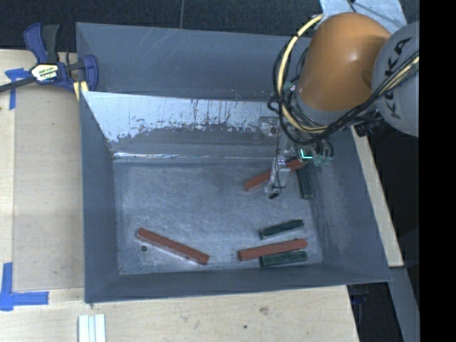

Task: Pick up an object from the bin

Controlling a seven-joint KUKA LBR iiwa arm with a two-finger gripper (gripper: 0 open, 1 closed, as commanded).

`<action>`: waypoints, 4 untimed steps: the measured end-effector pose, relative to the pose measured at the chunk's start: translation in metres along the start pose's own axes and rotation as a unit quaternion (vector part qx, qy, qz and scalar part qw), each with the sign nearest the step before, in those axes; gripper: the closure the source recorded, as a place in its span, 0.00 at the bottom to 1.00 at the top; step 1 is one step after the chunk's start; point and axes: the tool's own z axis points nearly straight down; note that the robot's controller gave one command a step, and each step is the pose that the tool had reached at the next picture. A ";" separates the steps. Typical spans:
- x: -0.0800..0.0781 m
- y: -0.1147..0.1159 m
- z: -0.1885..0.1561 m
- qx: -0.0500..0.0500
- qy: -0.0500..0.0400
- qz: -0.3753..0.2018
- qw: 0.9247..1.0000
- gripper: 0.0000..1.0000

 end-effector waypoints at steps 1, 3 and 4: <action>-0.022 -0.053 0.146 0.000 0.000 -0.008 1.000 0.00; -0.014 -0.041 -0.051 0.001 -0.009 -0.023 1.000 1.00; -0.013 -0.041 -0.046 0.000 -0.004 -0.022 1.000 0.00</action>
Offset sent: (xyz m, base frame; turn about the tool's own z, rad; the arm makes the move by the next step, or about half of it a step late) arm 0.0221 -0.0508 -0.1420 -0.0185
